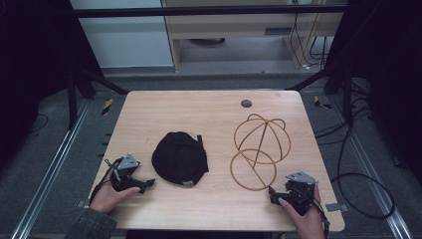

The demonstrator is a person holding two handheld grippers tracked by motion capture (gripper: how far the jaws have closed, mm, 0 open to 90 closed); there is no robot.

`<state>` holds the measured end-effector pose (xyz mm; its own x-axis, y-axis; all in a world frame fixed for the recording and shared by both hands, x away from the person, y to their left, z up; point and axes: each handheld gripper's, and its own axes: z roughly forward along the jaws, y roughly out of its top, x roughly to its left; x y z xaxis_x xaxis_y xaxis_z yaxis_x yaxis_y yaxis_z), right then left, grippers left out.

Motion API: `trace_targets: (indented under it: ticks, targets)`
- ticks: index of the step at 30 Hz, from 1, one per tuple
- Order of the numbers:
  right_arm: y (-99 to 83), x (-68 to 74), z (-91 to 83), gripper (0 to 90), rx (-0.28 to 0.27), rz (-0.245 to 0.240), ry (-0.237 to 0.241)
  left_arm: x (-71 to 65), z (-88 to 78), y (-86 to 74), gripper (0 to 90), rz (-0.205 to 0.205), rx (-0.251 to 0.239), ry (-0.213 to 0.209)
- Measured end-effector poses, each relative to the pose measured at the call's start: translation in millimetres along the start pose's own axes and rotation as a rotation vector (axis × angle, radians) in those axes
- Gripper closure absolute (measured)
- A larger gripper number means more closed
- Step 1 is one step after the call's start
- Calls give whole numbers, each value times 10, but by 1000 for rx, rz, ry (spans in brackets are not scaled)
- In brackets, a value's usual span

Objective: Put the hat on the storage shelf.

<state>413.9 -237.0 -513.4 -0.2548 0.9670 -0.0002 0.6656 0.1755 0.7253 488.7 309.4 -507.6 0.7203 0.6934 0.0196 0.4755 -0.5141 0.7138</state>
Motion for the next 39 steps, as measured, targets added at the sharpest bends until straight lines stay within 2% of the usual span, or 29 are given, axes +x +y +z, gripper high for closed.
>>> trace_targets:
  ticks: [6, 8, 13, 15, 17, 20, 23, 25, 27, 28, 31, 33, 34, 36, 39]
  targets:
    - [2, -1, 6, 4, 1, 1, -4, 19, -10, -1, 27, 9, 6, -12]
    - [3, -1, 7, 3, 1, 1, -4, 33, -41, 10, 38, -5, 9, -21]
    - [10, -6, 12, 4, 2, -1, -4, 33, -171, 55, 49, -25, -60, -20]
    - [10, -6, 12, 4, 1, -1, -4, 39, -202, 76, 49, -16, -71, -30]
    - [11, -6, 12, 4, 2, -1, -3, 49, -233, 108, 57, -14, -82, -13]
    - [11, -6, 12, 4, 2, 0, -4, 18, -292, 186, 57, -8, -108, -14]
    - [11, -6, 12, 4, 2, -1, -4, -24, -321, 258, 48, -17, -117, -34]
    - [10, -6, 12, 4, 2, 0, -4, -111, -365, 410, 55, 20, -88, -25]
    - [9, -2, 12, 4, 2, 4, -6, -157, -378, 534, 52, 28, -60, -30]
    - [9, -1, 11, 4, 2, 5, -7, -181, -379, 617, 48, 40, -23, -34]
    - [8, 1, 11, 4, 2, 6, -9, -219, -388, 807, 49, 81, 18, -20]
    - [1, -1, 4, 4, 0, 2, -9, -224, -385, 938, 50, 82, 39, -27]
    - [0, -2, 2, 4, 1, 2, -8, -224, -385, 938, 50, 82, 39, -27]
    - [0, -3, 3, 4, 0, 0, -7, -222, -350, 1120, 50, 105, 80, -25]
    - [0, -5, 3, 4, 0, -3, -6, -221, -298, 1239, 53, 104, 94, -35]
